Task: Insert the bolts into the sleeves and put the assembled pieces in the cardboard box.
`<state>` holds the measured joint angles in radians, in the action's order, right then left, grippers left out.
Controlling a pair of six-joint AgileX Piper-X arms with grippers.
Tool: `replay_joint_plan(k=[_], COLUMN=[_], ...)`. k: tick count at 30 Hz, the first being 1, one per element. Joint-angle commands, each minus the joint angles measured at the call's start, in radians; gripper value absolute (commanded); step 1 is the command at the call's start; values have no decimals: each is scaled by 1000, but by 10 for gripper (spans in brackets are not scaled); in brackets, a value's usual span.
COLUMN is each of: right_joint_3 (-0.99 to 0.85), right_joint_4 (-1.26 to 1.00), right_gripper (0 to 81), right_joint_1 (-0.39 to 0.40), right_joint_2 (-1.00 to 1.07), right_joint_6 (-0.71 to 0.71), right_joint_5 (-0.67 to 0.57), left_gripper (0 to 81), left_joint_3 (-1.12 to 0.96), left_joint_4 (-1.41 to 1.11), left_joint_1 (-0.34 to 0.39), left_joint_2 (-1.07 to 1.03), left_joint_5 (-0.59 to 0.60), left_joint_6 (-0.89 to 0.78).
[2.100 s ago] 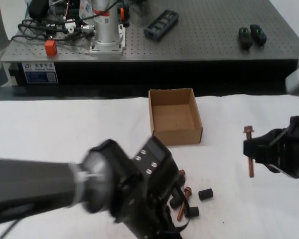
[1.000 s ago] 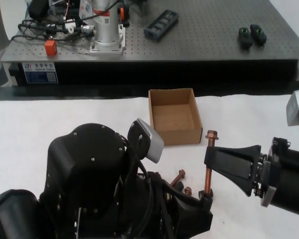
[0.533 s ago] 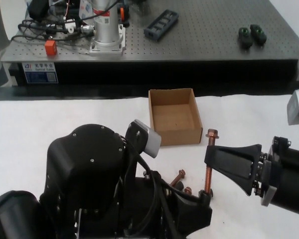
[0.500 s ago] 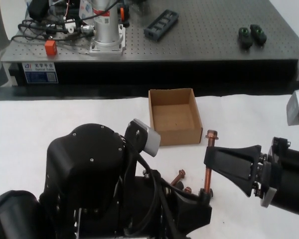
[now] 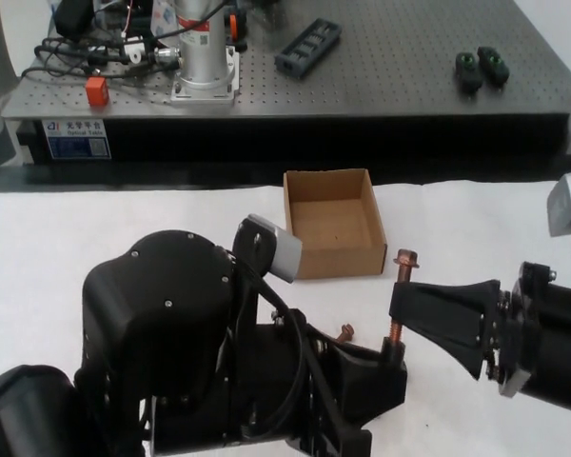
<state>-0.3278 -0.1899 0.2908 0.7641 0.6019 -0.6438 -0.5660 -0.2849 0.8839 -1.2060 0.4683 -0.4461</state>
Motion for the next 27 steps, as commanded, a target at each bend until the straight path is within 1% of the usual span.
replay_joint_plan(k=[1,2,4,5,8,10,12,15,18,20,23,27], right_joint_3=[-1,-1,-1,-1,-1,-1,-1,-1,-1,-1,-1,-1], right_joint_4=[4,4,4,4,23,59,98,125,141,159,199,249], right_gripper=[208,301,445,477,468,468,468,468,468,468,468,468], right_joint_1=[3,3,-5,-18,-83,-139,-203,-277,-328,-346,-359,-359], right_joint_2=[1,1,1,1,1,1,1,1,1,1,1,1], right_joint_6=[-46,-54,-64,-64,-70,-91,-107,-109,-109,-125,-128,-147], right_joint_5=[-45,-45,-38,-35,-36,-28,-17,-17,10,38,51,72], left_gripper=[7,7,7,7,7,7,7,7,7,7,7,7], left_joint_3=[-10,-10,-10,-10,-12,-28,-76,-212,-432,-627,-936,-1258], left_joint_4=[-53,-53,-53,-53,-53,-53,-53,-1,172,357,610,833], left_joint_1=[1,1,1,1,-2,-19,-65,-155,-225,-260,-292,-315], left_joint_2=[11,11,11,11,8,-16,-74,-220,-421,-568,-769,-998], left_joint_5=[-40,-39,-61,-75,-172,-285,-369,-375,-373,-368,-380,-383], left_joint_6=[64,82,122,133,139,135,109,79,94,141,207,232])
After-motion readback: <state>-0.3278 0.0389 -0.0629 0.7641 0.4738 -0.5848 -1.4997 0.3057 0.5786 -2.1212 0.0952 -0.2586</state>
